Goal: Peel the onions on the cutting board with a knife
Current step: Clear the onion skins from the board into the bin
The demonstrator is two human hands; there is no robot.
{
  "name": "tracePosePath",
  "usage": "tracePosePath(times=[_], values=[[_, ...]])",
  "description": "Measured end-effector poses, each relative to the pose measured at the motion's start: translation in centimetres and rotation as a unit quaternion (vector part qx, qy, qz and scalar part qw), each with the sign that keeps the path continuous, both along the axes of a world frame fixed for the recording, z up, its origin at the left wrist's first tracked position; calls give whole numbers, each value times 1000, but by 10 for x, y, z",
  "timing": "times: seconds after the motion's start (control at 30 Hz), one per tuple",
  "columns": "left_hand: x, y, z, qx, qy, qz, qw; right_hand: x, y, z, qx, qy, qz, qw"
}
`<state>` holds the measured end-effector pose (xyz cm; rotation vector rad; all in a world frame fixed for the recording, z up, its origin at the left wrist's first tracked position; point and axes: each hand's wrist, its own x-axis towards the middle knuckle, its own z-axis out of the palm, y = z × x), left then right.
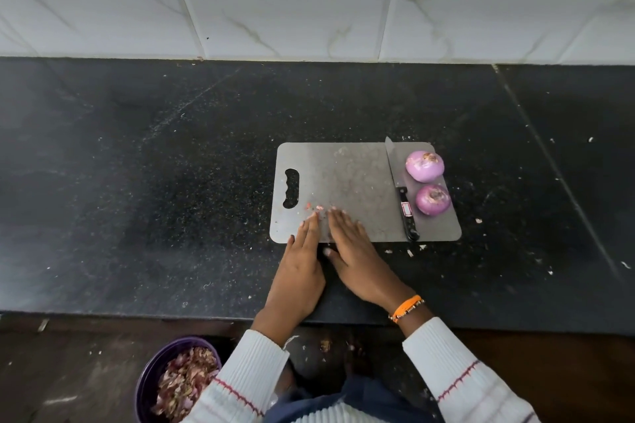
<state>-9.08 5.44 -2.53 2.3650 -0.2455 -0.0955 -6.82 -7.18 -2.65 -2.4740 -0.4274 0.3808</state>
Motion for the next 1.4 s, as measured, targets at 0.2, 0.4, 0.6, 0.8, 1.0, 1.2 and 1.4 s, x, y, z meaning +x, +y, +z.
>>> tracePosePath(times=[0.2,0.4,0.6,0.8,1.0,1.2,1.4], values=[[1,-3,0,-73,-48,50,995,-21,-27,13,62,-159,-187,967],[2,-18,2,-80,-60,28,995,-49,-74,9,-56,-185,-357,914],[5,-26,2,-69,-46,8,997,-67,-61,-6,-282,-180,-288,897],[10,-22,0,-63,-42,13,997,-63,-36,0,-183,-197,-248,931],[11,-14,0,-63,-45,38,996,-52,-35,3,-133,-185,-217,949],[13,-8,2,-69,-55,54,995,-50,-19,3,-199,-182,-168,948],[15,-1,1,-85,-68,68,992,-28,-20,22,-181,-139,-165,959]])
